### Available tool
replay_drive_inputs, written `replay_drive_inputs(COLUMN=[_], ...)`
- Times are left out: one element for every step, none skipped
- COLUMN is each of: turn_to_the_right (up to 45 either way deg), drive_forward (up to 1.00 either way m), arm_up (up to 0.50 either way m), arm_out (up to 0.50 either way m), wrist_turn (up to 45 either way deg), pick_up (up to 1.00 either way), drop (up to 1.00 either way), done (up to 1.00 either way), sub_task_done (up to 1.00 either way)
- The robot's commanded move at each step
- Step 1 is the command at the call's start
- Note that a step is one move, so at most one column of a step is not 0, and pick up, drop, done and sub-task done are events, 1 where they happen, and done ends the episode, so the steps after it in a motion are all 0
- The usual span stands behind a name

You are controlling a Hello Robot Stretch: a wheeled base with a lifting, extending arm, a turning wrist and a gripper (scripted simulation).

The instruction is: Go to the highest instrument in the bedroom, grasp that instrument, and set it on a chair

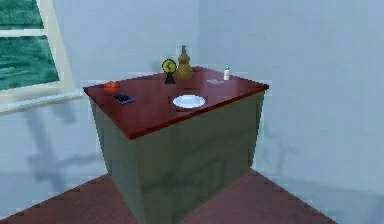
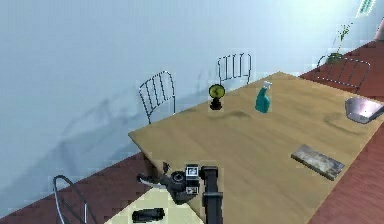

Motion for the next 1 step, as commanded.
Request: replay_drive_inputs(turn_to_the_right=[0.0], drive_forward=[0.00], arm_up=[0.00], arm_out=[0.00], wrist_turn=[0.0], pick_up=[0.00], drop=[0.00], done=[1.00], sub_task_done=[0.00])
